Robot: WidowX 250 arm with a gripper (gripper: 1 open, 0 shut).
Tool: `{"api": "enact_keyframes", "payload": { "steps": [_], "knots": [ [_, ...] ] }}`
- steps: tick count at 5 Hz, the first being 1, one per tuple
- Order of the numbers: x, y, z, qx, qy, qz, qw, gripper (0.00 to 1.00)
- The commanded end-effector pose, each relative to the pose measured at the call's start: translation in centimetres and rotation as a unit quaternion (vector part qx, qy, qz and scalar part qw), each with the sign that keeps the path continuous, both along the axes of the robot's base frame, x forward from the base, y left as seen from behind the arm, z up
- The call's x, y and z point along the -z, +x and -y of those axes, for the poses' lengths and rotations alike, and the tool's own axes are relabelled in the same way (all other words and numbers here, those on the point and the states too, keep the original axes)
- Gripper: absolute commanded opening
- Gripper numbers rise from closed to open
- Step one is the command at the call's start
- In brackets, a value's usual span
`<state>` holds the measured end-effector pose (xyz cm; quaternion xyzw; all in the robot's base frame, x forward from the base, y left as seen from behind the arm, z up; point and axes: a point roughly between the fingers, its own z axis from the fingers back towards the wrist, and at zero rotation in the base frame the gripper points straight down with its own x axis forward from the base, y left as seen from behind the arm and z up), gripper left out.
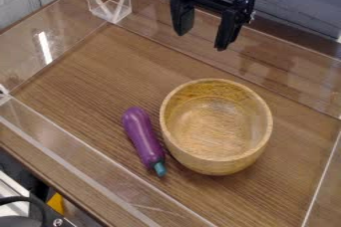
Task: Put the purple eggplant in the brown bowl
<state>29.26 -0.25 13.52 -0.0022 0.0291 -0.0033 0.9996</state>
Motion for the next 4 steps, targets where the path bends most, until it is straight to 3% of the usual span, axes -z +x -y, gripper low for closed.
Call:
{"api": "enact_keyframes", "payload": {
  "steps": [1,2,3,4],
  "knots": [
    [0.6,-0.3,0.0,-0.009,-0.003,-0.01,0.9999,1.0],
    [1.2,-2.2,-0.8,-0.072,-0.016,-0.012,0.9972,1.0],
    [1.3,-3.8,-2.3,-0.133,-0.024,-0.002,0.9908,1.0],
    [1.5,-5.4,-3.8,-0.203,-0.03,0.007,0.9786,1.0]
  ]
}}
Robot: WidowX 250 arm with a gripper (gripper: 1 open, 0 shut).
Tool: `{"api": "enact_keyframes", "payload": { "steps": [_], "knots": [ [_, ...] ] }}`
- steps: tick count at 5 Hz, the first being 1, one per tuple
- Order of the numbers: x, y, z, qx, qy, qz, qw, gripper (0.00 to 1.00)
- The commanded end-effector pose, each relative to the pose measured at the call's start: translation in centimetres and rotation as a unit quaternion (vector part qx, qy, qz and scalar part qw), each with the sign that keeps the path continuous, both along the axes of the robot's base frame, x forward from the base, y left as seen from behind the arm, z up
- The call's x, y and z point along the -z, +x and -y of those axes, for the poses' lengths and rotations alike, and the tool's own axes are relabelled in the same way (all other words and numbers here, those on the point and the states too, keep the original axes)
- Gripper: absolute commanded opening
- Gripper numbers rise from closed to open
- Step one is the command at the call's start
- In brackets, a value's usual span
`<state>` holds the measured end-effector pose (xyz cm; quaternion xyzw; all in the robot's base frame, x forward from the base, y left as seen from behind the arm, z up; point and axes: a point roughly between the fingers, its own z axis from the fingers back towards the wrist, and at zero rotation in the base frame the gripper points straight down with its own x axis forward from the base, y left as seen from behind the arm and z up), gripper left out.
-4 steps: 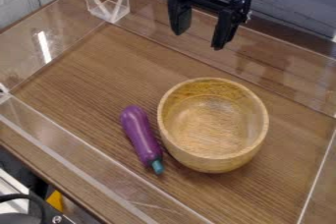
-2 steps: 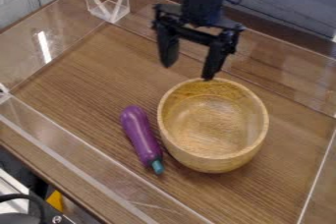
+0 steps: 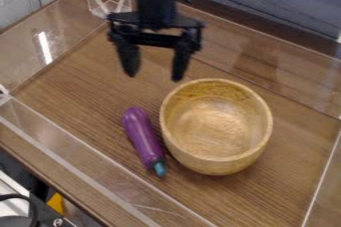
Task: Put the purple eggplant in the brown bowl
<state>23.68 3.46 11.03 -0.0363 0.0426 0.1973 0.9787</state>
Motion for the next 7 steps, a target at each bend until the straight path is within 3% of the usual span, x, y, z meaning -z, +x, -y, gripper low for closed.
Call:
{"api": "enact_keyframes", "payload": {
  "steps": [1,3,4,5,7],
  "knots": [
    [-0.5,-1.0,-0.7,-0.072,0.001,0.031,0.9969,1.0],
    [0.8,-2.0,-0.7,-0.174,-0.01,0.036,0.984,1.0],
    [1.6,-2.3,-0.8,-0.218,-0.016,0.037,0.975,1.0],
    [2.5,-2.4,-0.9,-0.245,-0.021,0.039,0.9685,1.0],
    [4.2,-2.3,-0.9,-0.262,-0.023,0.04,0.9639,1.0]
  ]
}}
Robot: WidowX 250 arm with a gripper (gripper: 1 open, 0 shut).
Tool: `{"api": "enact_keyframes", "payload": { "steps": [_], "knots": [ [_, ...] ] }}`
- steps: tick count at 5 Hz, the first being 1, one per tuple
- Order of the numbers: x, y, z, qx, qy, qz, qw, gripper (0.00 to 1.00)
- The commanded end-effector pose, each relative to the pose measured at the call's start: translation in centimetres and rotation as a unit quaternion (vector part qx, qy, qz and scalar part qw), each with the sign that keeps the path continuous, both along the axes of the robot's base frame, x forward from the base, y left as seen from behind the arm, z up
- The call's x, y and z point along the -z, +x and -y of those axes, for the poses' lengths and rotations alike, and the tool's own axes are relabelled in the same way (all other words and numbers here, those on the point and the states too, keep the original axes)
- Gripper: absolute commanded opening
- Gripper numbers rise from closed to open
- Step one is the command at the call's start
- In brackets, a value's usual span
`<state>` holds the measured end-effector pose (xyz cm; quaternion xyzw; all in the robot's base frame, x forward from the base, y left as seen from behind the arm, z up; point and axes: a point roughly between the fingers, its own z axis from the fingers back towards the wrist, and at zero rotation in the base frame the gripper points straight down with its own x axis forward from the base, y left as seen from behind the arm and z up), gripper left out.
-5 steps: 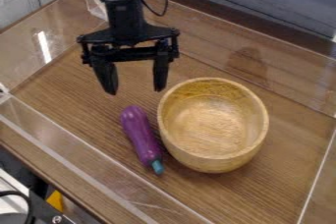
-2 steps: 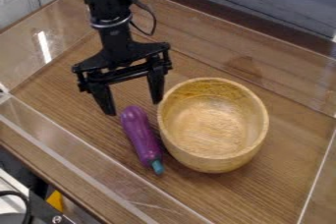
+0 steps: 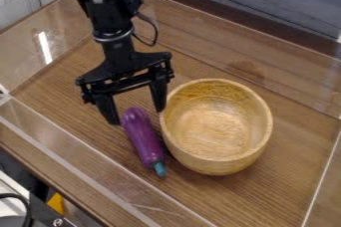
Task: Put the purple eggplant in the brown bowl
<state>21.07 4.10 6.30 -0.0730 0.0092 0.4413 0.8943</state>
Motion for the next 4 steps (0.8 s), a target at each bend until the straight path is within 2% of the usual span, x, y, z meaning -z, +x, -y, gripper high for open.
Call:
{"api": "enact_keyframes", "payload": {
  "steps": [1,4],
  "knots": [
    [0.3,0.5,-0.2,-0.012,0.001,0.015,0.9998,1.0],
    [2.3,1.0,0.4,-0.01,0.003,0.024,0.9996,1.0]
  ]
}}
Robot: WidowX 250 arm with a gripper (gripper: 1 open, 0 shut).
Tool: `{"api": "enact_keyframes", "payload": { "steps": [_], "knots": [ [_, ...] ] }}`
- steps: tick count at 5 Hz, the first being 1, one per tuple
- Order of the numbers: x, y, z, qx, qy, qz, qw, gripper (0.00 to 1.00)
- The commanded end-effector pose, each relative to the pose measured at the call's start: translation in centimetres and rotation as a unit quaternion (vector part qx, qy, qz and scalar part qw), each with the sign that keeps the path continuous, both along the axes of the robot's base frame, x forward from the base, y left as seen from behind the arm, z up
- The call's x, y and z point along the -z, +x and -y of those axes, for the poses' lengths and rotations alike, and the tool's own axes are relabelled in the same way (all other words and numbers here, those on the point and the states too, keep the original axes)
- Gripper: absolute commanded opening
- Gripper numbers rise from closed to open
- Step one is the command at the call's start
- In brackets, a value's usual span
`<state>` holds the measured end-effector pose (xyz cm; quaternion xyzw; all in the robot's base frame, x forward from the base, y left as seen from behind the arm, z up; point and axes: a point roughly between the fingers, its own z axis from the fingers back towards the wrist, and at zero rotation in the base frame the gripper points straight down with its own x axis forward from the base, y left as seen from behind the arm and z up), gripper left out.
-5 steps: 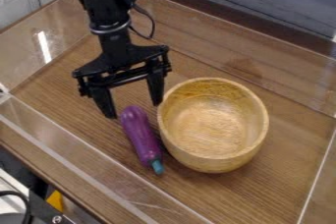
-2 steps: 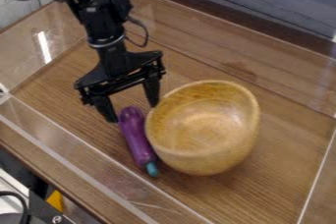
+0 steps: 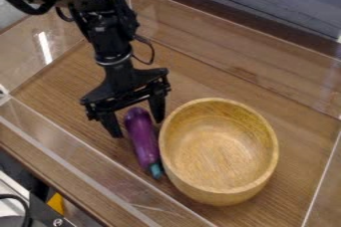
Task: Put the purple eggplant in the brown bowl
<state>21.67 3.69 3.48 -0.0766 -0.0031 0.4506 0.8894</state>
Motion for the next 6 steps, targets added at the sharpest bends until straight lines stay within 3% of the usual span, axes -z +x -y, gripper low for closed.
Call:
{"api": "enact_keyframes", "payload": {
  "steps": [1,5,6],
  "knots": [
    [0.0,0.7,0.1,0.0,0.002,0.015,0.9999,1.0],
    [1.1,1.5,0.3,0.005,0.017,0.03,0.9994,1.0],
    [1.1,1.5,0.4,0.003,0.02,0.029,0.9994,0.0]
  ]
}}
